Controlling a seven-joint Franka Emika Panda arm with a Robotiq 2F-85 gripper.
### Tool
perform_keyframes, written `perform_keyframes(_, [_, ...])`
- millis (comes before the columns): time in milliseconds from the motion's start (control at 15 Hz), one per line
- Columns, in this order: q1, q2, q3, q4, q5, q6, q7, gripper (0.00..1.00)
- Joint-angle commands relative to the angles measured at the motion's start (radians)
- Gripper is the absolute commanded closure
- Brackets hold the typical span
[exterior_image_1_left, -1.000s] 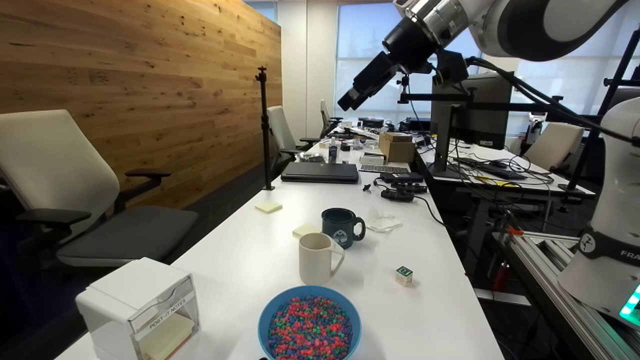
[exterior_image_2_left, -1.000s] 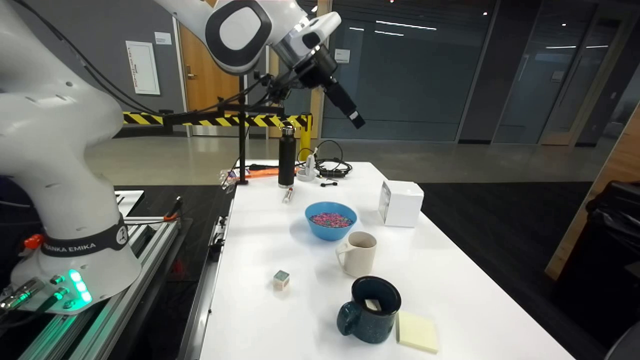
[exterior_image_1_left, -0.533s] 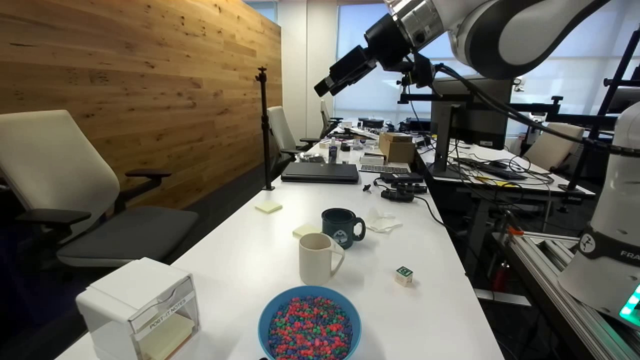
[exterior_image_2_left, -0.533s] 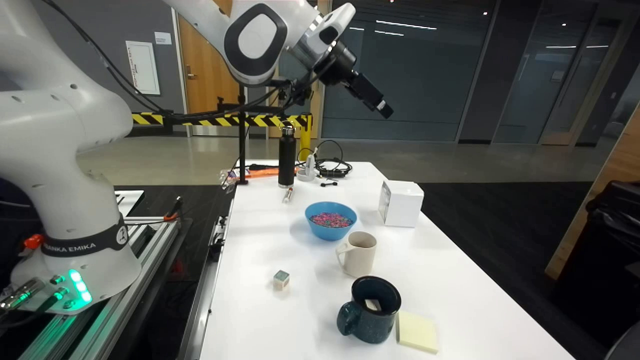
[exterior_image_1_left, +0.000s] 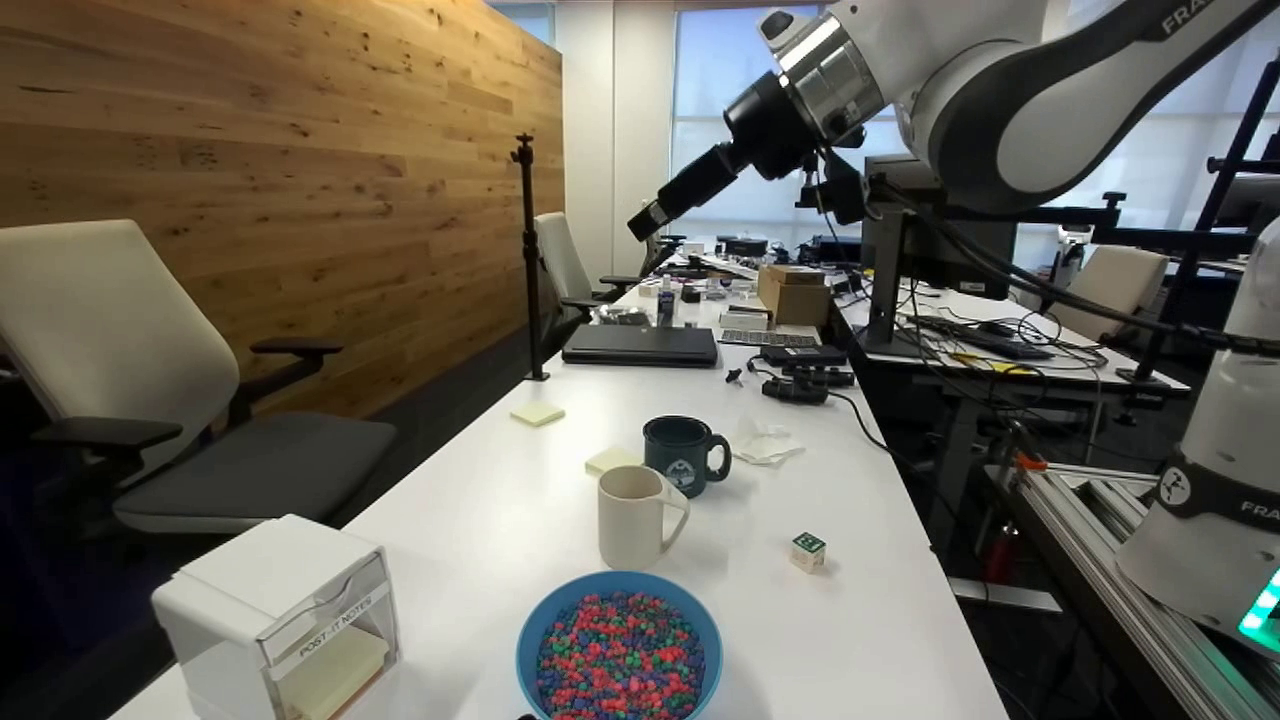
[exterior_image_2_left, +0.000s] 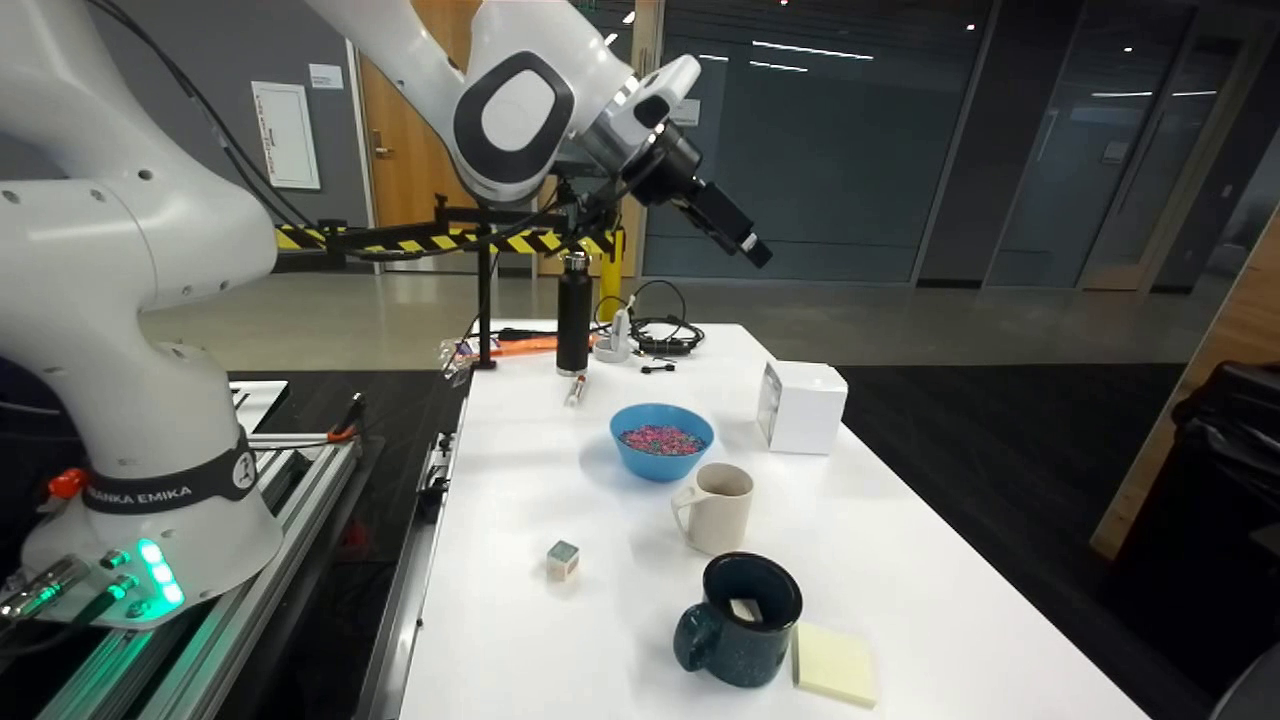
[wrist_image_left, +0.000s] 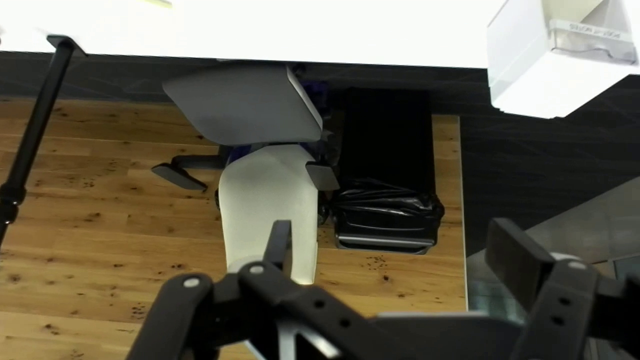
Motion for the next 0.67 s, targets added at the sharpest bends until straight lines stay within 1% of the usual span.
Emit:
perform_keyframes(0, [-0.057,-0.013,0.076,-0.038,-0.007,0.013,0.011,0.0])
perform_keyframes(133, [-0.128,0.0,0.145,-0.039,0.001,0.026,0.027,0.0])
perform_keyframes(267, [-0.215,-0.009,0.226,-0.032,0.012,0.028,0.053,0.0])
perform_keyframes(400, [-0.278,-0.007,0.286,-0.03,0.014,0.027,0.069,0.0])
perform_keyframes(533, [-0.319,-0.005,0.33,-0.033,0.007,0.004,0.069,0.0])
perform_keyframes(600, [-0.318,0.002,0.333,-0.023,0.008,-0.019,0.065,0.0])
